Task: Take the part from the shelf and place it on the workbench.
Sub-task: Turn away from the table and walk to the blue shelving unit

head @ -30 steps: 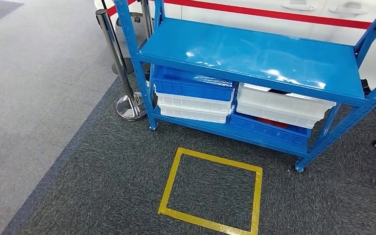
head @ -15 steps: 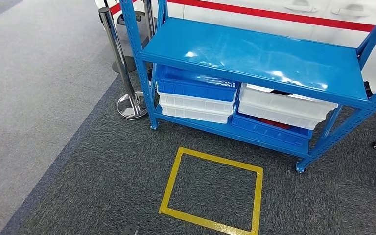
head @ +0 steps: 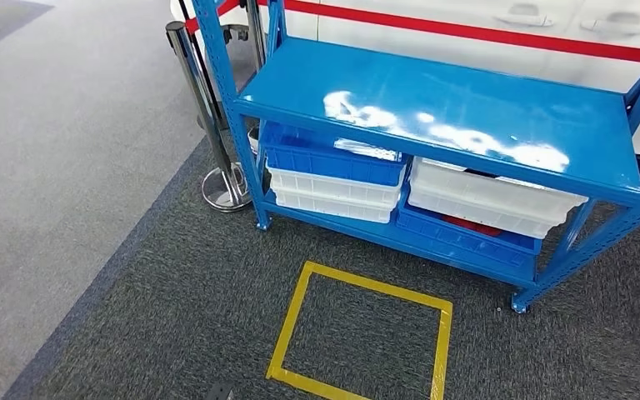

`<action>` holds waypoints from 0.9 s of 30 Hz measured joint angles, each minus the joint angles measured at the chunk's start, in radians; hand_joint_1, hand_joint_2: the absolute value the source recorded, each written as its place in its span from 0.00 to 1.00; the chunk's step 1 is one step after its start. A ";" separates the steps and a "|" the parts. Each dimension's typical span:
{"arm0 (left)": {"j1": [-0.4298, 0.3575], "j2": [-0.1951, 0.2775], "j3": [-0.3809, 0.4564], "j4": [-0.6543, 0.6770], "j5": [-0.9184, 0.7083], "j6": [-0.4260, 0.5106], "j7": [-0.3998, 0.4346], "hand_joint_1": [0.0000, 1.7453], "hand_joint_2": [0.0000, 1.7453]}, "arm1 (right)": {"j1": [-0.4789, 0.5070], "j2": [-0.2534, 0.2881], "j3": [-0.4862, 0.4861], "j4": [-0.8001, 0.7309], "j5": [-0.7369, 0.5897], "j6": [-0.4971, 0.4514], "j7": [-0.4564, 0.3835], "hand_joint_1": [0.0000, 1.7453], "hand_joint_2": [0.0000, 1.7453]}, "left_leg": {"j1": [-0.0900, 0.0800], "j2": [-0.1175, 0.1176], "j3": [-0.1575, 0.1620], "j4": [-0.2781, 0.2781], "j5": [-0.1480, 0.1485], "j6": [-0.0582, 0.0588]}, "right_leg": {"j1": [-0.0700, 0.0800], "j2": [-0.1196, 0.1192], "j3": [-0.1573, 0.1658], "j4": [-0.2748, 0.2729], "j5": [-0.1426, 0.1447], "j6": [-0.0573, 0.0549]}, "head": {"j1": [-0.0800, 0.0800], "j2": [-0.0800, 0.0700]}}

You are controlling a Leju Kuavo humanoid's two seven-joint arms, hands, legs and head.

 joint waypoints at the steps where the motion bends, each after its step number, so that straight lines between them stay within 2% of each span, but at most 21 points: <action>1: -0.002 0.000 0.000 0.000 0.000 0.000 0.000 0.00 0.00 | 0.000 0.000 0.000 0.000 0.000 0.000 0.001 0.00 0.00 | 0.002 0.002 -0.026 0.054 0.022 -0.006 | 0.000 -0.002 0.015 -0.003 -0.011 -0.008 | 0.000 0.000; 3: -0.004 0.000 0.000 0.000 0.000 0.000 -0.001 0.00 0.00 | -0.002 0.000 0.000 0.000 0.001 0.000 0.001 0.00 0.00 | 0.004 0.010 -0.117 0.187 0.045 -0.014 | 0.000 -0.005 0.049 -0.011 -0.033 -0.019 | 0.000 0.000; 4: -0.003 0.000 0.000 0.000 0.000 0.000 -0.001 0.00 0.00 | -0.002 0.000 0.000 0.000 0.001 0.000 0.001 0.00 0.00 | 0.004 0.012 -0.165 0.240 0.026 -0.016 | 0.001 -0.005 0.067 -0.014 -0.046 -0.021 | 0.000 0.000; 6: 0.001 0.000 0.000 0.000 0.000 0.000 -0.001 0.00 0.00 | -0.002 0.000 0.000 0.000 0.000 0.000 0.001 0.00 0.00 | 0.003 0.013 -0.244 0.285 -0.059 -0.015 | 0.002 -0.003 0.108 -0.021 -0.077 -0.023 | 0.000 0.000; 7: 0.003 0.000 0.000 0.000 0.000 0.000 -0.001 0.00 0.00 | -0.002 0.000 0.000 0.000 0.000 0.000 0.001 0.00 0.00 | 0.003 0.013 -0.268 0.273 -0.097 -0.011 | 0.003 -0.002 0.132 -0.024 -0.093 -0.024 | 0.000 0.000; 8: 0.005 0.000 0.000 0.000 0.000 0.000 -0.001 0.00 0.00 | -0.001 0.000 0.000 0.000 0.000 0.000 0.001 0.00 0.00 | 0.001 0.013 -0.282 0.241 -0.113 -0.006 | 0.004 0.000 0.157 -0.028 -0.110 -0.023 | 0.000 0.000; 9: 0.007 0.000 0.000 0.000 0.000 0.000 -0.001 0.00 0.00 | 0.000 0.000 0.000 0.000 0.001 -0.001 0.001 0.00 0.00 | -0.003 0.013 -0.289 0.191 -0.091 0.004 | 0.006 0.000 0.184 -0.033 -0.127 -0.023 | 0.000 0.000; 10: 0.010 0.001 0.000 0.000 0.000 0.000 -0.001 0.00 0.00 | 0.004 0.001 0.000 0.000 0.001 -0.002 0.001 0.00 0.00 | -0.009 0.014 -0.292 0.128 -0.016 0.017 | 0.007 0.001 0.207 -0.038 -0.143 -0.022 | 0.000 0.000; 12: 0.017 0.005 0.000 0.000 0.000 0.000 0.001 0.00 0.00 | 0.006 0.004 0.000 0.002 0.001 -0.006 0.001 0.00 0.00 | -0.022 0.009 -0.290 0.034 0.162 0.038 | 0.010 0.008 0.246 -0.044 -0.176 -0.009 | 0.000 0.000; 13: 0.018 0.006 0.000 0.000 0.000 0.000 0.002 0.00 0.00 | 0.005 0.006 0.000 0.002 0.002 -0.008 0.000 0.00 0.00 | -0.026 0.006 -0.288 0.018 0.215 0.045 | 0.010 0.012 0.260 -0.050 -0.189 0.000 | 0.000 0.000; 14: 0.016 0.007 0.000 0.000 -0.001 0.000 0.004 0.00 0.00 | 0.001 0.006 0.000 0.002 0.002 -0.010 -0.001 0.00 0.00 | -0.029 0.002 -0.284 0.019 0.223 0.048 | 0.012 0.015 0.274 -0.060 -0.200 0.010 | 0.000 0.000; 16: 0.004 0.005 0.000 0.000 -0.002 -0.001 0.006 0.00 0.00 | -0.008 0.006 0.000 -0.002 0.003 -0.014 -0.004 0.00 0.00 | -0.026 0.002 -0.265 0.014 0.199 0.059 | 0.010 0.012 0.299 -0.077 -0.215 0.019 | 0.000 0.000; 17: -0.003 0.005 0.000 0.000 -0.002 -0.001 0.007 0.00 0.00 | -0.011 0.006 -0.001 -0.003 0.003 -0.015 -0.006 0.00 0.25 | -0.024 0.002 -0.251 0.003 0.191 0.065 | 0.010 0.009 0.292 -0.057 -0.226 0.022 | 0.000 0.000; 18: -0.008 0.005 -0.001 0.000 -0.003 0.000 0.010 0.00 0.00 | -0.013 0.006 -0.001 -0.004 0.003 -0.015 -0.009 0.00 0.50 | -0.021 0.002 -0.236 -0.009 0.182 0.068 | 0.010 0.007 0.265 -0.010 -0.243 0.024 | 0.000 0.000; 20: -0.011 0.004 -0.001 0.000 -0.006 0.006 0.019 0.00 0.50 | -0.014 0.006 -0.001 -0.004 0.002 -0.015 -0.013 0.00 1.00 | -0.021 0.002 -0.212 -0.018 0.163 0.072 | 0.011 0.006 0.159 0.136 -0.278 0.030 | 0.000 0.000; 21: -0.009 0.004 -0.002 0.000 -0.010 0.010 0.025 0.00 0.75 | -0.012 0.006 -0.002 -0.004 0.001 -0.015 -0.014 0.00 1.00 | -0.021 0.000 -0.200 -0.019 0.152 0.071 | 0.012 0.006 0.104 0.195 -0.279 0.033 | 0.000 0.000; 22: -0.007 0.003 -0.004 0.000 -0.015 0.014 0.030 0.00 1.00 | -0.008 0.006 -0.003 -0.004 -0.002 -0.014 -0.016 0.00 1.00 | -0.021 -0.003 -0.187 -0.019 0.141 0.071 | 0.012 0.006 0.062 0.221 -0.258 0.035 | 0.000 0.000; 23: -0.005 0.002 -0.006 0.000 -0.019 0.018 0.036 0.00 1.00 | -0.004 0.005 -0.004 -0.004 -0.004 -0.014 -0.019 0.00 0.75 | -0.021 -0.007 -0.172 -0.019 0.130 0.070 | 0.013 0.007 0.037 0.212 -0.216 0.036 | 0.000 0.000; 24: -0.004 0.002 -0.007 0.000 -0.023 0.021 0.040 0.00 1.00 | 0.000 0.005 -0.006 -0.004 -0.007 -0.014 -0.022 0.00 0.50 | -0.021 -0.010 -0.157 -0.019 0.120 0.068 | 0.013 0.007 0.027 0.169 -0.156 0.035 | 0.000 0.000; 26: -0.004 0.002 -0.011 0.000 -0.031 0.026 0.047 0.00 1.00 | 0.006 0.005 -0.010 -0.002 -0.012 -0.014 -0.028 0.00 0.00 | -0.023 -0.014 -0.135 -0.016 0.100 0.060 | 0.016 0.007 0.030 0.061 -0.052 0.027 | 0.000 0.000; 27: -0.005 0.002 -0.014 0.000 -0.035 0.027 0.052 0.00 1.00 | 0.006 0.005 -0.013 -0.001 -0.015 -0.013 -0.030 0.00 0.00 | -0.024 -0.014 -0.130 -0.014 0.093 0.055 | 0.018 0.007 0.034 0.023 -0.029 0.019 | 0.000 0.000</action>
